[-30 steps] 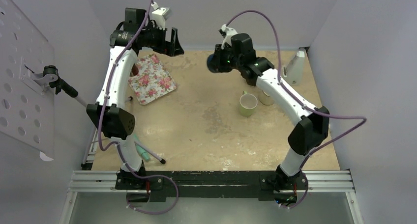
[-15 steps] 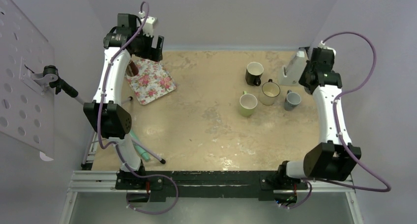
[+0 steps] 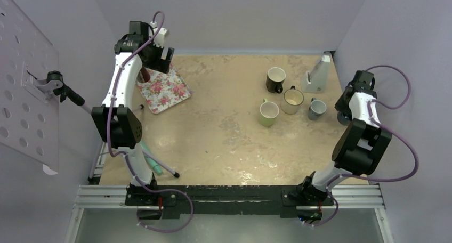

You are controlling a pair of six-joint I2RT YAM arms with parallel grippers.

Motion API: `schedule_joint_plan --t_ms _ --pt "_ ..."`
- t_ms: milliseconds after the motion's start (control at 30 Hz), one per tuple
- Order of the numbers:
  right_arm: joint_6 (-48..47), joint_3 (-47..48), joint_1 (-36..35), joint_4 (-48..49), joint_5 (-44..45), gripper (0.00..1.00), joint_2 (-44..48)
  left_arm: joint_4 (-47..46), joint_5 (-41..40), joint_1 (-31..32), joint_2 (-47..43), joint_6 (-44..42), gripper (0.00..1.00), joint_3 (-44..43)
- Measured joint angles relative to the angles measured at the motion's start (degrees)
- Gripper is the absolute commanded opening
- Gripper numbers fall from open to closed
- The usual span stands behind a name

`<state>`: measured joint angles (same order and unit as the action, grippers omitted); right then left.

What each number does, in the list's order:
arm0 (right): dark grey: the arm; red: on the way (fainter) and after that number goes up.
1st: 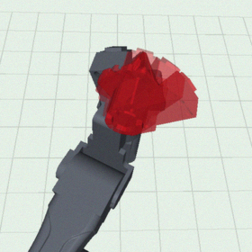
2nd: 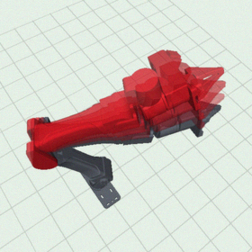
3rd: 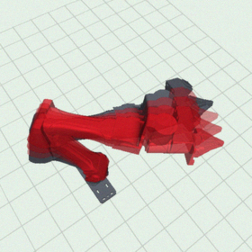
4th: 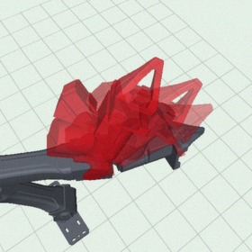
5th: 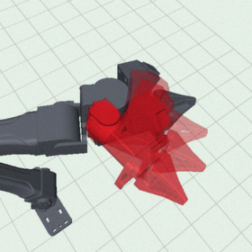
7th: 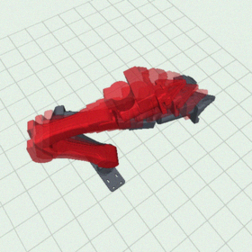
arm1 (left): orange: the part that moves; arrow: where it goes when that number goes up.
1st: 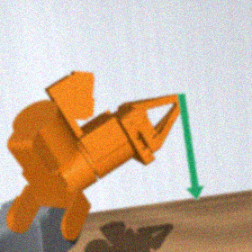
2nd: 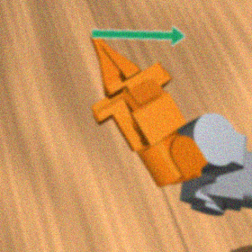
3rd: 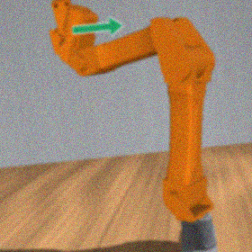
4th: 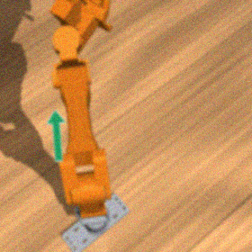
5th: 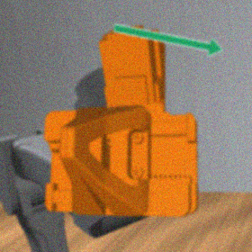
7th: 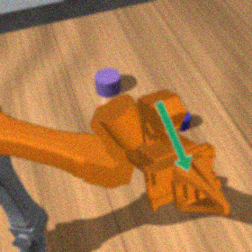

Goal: Turn the mug right side up

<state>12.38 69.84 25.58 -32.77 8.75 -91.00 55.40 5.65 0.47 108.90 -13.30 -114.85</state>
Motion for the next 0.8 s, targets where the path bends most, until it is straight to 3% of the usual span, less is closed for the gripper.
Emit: schedule_joint_plan --t_ms 200,467,800 --pt "0.2 -3.0 0.3 3.6 -3.6 0.02 -4.1 -1.4 -2.8 -0.5 3.6 -1.4 1.0 0.6" --pt "0.4 -4.0 1.7 5.7 -7.0 0.28 -6.9 -3.3 -8.3 -2.9 12.2 -1.8 1.0 -1.3" --pt "0.2 -4.5 2.0 7.5 -8.3 0.4 -7.3 -7.6 -15.1 -4.0 19.3 -5.2 1.0 -7.3"
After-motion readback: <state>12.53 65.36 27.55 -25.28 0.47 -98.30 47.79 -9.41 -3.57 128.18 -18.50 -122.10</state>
